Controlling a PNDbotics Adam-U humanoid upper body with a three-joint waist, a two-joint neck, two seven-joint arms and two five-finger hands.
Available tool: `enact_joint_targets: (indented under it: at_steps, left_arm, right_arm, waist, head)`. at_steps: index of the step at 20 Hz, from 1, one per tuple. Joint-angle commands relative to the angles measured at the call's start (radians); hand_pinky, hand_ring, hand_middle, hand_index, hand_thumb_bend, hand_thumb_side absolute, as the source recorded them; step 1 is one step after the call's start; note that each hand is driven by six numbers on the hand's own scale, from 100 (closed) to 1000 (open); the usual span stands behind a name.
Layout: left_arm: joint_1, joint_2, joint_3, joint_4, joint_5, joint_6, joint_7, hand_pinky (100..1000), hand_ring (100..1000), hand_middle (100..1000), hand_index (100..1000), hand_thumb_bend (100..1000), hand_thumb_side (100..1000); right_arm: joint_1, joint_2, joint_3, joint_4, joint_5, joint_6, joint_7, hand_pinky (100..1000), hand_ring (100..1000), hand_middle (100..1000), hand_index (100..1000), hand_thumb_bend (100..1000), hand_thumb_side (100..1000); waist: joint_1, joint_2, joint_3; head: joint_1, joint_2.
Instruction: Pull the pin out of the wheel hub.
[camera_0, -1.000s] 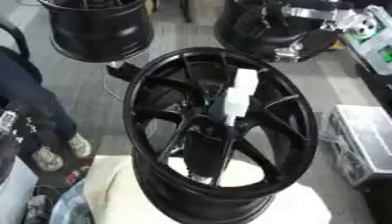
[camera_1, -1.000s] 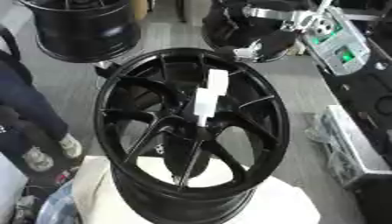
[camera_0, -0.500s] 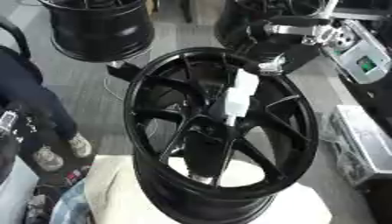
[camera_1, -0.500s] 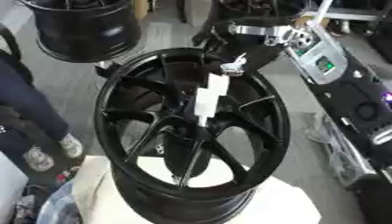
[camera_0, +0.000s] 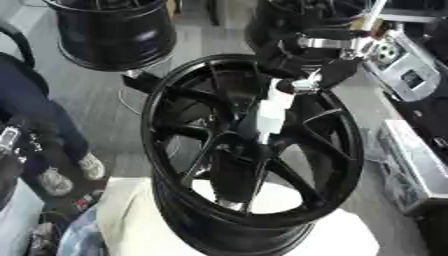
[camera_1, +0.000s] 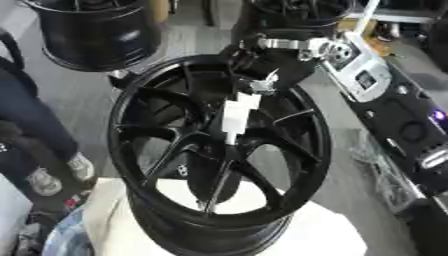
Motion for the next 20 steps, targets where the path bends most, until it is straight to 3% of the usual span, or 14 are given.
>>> enact_joint_targets:
  at_steps: [1, 20]
  left_arm:
    - [-0.011, 0.017, -0.002, -0.012, -0.001, -0.003, -0.004, 727, 582, 581, 664, 100, 832]
    - [-0.010, 0.015, -0.001, -0.013, -0.001, -0.003, -0.004, 728, 587, 582, 665, 100, 833]
  right_arm:
    - [-0.013, -0.017, -0.011, 0.006, 0.017, -0.178, 0.168, 813, 835, 871, 936, 285, 552]
    - [0.001, 0.000, -0.038, 0.109, 0.143, -0.237, 0.168, 820, 840, 863, 935, 301, 534]
  waist:
    - [0.007, -0.010, -0.002]
    - [0.008, -0.008, -0.003]
  head:
    - [-0.001, -0.002]
    - [0.000, -0.002]
